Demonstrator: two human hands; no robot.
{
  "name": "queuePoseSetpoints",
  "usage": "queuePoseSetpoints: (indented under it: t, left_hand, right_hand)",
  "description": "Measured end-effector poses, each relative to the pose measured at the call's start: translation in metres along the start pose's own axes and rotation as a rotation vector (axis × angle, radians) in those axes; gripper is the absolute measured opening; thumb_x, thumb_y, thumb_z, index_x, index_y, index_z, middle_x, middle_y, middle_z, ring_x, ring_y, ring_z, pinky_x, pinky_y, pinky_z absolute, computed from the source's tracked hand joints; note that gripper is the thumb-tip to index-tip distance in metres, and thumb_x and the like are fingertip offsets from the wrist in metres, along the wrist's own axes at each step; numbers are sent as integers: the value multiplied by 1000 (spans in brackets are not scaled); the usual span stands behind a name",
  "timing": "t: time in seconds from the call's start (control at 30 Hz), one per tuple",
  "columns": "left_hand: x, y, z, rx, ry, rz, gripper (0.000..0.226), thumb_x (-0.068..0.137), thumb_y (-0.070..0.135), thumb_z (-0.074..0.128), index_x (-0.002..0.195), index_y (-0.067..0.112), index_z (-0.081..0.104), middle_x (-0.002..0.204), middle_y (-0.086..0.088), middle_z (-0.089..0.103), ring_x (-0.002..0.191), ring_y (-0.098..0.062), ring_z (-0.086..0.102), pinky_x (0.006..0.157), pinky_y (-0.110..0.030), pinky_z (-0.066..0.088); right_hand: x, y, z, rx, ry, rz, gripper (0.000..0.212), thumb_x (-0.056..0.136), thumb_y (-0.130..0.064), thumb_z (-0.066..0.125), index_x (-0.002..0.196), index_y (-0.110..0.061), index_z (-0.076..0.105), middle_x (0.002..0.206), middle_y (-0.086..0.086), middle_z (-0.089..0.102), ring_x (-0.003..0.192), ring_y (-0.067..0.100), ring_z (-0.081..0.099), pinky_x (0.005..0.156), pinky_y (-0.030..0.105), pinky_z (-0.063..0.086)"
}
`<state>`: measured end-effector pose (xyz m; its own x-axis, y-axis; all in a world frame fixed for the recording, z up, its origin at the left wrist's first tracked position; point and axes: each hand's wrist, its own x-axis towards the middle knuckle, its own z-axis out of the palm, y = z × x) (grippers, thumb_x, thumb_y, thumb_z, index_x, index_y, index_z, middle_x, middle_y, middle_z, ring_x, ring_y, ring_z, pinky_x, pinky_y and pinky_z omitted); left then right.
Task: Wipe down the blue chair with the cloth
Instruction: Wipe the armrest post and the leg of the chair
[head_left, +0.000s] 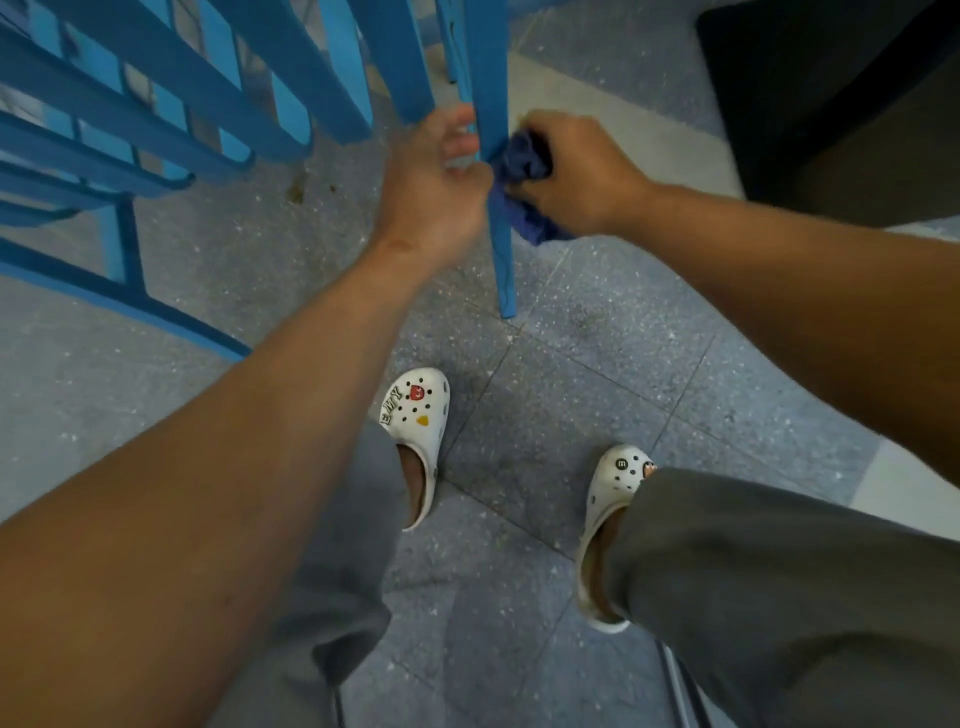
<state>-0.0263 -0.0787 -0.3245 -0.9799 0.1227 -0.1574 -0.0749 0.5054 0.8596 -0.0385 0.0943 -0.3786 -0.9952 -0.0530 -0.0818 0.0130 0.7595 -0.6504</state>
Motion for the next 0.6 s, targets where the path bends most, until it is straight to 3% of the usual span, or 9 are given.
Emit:
queuePoseSetpoints:
  t: [0.1, 0.2, 0.27, 0.33, 0.4, 0.43, 0.53, 0.6]
  left_hand:
    - [-4, 3, -4, 48, -28, 75, 35, 94, 6, 60, 126, 21, 61, 112, 17, 64, 100, 17, 58, 83, -6, 48]
    - [-7, 4, -8, 118, -40, 126, 47, 91, 1, 52, 127, 29, 62, 117, 22, 64, 106, 17, 56, 80, 3, 41]
    - [-4, -2, -8, 143, -73, 135, 60, 91, -5, 46, 143, 24, 54, 132, 11, 63, 122, 8, 54, 87, 3, 40]
    - [-2, -8, -6, 167, -100, 135, 66, 92, -7, 43, 152, 20, 43, 141, 2, 58, 132, -1, 50, 96, -2, 41]
    - [-2, -12, -4, 163, -123, 165, 67, 92, -5, 45, 155, 16, 37, 144, 1, 55, 134, -2, 49, 102, -7, 41]
    - [-1, -13, -2, 153, -133, 174, 67, 92, -3, 48, 155, 15, 36, 144, 2, 54, 134, -2, 48, 102, -7, 40]
    - [0, -15, -1, 122, -175, 192, 70, 91, -2, 50, 156, 16, 34, 148, 7, 51, 138, -2, 45, 102, -7, 39]
    - [3, -18, -2, 120, -203, 193, 72, 91, -5, 49, 158, 14, 29, 153, 5, 47, 141, -4, 42, 107, -10, 38]
  right_hand:
    - [-3, -17, -17, 88, 160, -176, 41, 89, -39, 66, 114, -6, 61, 106, 1, 65, 99, 11, 61, 83, 20, 45]
    - [-5, -19, -13, 155, 307, -265, 47, 92, -48, 66, 118, -9, 62, 112, 1, 66, 110, 11, 62, 94, 22, 49]
    - [-5, -10, 2, 189, 255, -198, 37, 91, -50, 65, 107, -17, 58, 98, -3, 64, 92, 11, 65, 80, 28, 53]
    - [-5, 4, 22, 114, 157, -80, 43, 87, -53, 64, 104, -15, 55, 95, 0, 64, 82, 16, 63, 74, 35, 53]
    - [-4, 22, 43, 29, 32, 24, 40, 87, -50, 67, 105, -16, 56, 95, -1, 64, 79, 15, 62, 72, 29, 51]
    - [-3, 29, 53, -9, -23, 64, 35, 88, -46, 69, 105, -17, 57, 96, -2, 65, 82, 14, 62, 71, 25, 48]
    - [3, 39, 68, -80, -88, 115, 39, 88, -41, 73, 111, -13, 59, 110, 9, 65, 100, 29, 63, 77, 31, 44]
    - [6, 38, 63, -122, -58, 93, 37, 89, -41, 72, 110, -12, 61, 110, 11, 65, 97, 30, 62, 76, 34, 44]
